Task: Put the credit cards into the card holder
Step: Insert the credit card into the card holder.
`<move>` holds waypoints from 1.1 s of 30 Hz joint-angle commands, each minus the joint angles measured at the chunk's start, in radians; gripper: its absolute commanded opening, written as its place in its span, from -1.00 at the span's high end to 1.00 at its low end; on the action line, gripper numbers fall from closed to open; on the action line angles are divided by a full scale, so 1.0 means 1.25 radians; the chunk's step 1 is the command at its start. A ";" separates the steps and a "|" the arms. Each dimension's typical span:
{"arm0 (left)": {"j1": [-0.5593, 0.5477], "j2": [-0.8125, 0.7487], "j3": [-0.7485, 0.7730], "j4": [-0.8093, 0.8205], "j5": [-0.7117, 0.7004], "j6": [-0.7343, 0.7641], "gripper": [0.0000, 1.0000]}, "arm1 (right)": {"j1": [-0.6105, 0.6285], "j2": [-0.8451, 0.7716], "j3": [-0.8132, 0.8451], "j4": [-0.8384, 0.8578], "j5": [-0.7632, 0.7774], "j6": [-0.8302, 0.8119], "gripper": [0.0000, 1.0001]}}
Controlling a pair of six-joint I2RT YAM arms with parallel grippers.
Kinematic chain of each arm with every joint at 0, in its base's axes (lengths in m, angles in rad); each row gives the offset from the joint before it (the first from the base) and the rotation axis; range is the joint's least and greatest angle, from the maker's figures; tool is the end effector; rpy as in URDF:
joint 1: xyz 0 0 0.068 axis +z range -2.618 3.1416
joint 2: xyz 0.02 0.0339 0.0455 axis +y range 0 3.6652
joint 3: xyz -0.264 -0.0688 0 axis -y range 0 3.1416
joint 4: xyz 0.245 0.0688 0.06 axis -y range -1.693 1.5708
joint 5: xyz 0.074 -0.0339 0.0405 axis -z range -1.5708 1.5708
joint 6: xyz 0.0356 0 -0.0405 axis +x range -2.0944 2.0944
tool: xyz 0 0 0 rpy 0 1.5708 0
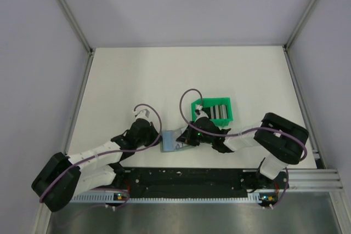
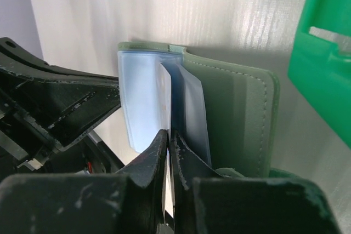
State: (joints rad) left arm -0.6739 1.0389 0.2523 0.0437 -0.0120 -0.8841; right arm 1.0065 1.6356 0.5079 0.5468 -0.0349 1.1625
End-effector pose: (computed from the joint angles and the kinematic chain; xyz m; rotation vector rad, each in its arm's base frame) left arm 0.1427 -0.1135 0.1358 -0.2626 2.4282 -0.7434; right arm 0.1530 0.2440 0.1212 0.1678 2.4429 1.1884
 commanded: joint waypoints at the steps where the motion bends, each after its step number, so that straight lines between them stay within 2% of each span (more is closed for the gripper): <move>1: -0.001 0.009 -0.006 -0.010 -0.005 0.015 1.00 | 0.021 -0.028 0.019 -0.203 0.011 -0.054 0.85; 3: 0.000 0.008 -0.003 -0.015 -0.005 0.019 1.00 | 0.021 -0.057 0.027 -0.256 0.055 -0.078 0.76; 6: 0.000 0.007 -0.001 -0.018 -0.004 0.024 1.00 | 0.021 -0.097 0.046 -0.319 0.093 -0.126 0.41; 10: 0.000 0.007 0.002 -0.015 0.006 0.029 1.00 | 0.021 -0.128 0.081 -0.388 0.135 -0.176 0.29; 26: 0.000 0.007 0.006 -0.020 0.006 0.038 1.00 | 0.021 -0.059 0.137 -0.347 0.067 -0.199 0.21; 33: 0.000 0.012 0.009 -0.018 0.006 0.043 1.00 | 0.022 -0.020 0.199 -0.368 0.035 -0.264 0.22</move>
State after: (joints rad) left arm -0.6743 1.0389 0.2523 0.0437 0.0036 -0.8604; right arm 1.0241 1.5757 0.6926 0.0986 0.0422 0.9062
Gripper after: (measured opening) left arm 0.015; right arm 0.393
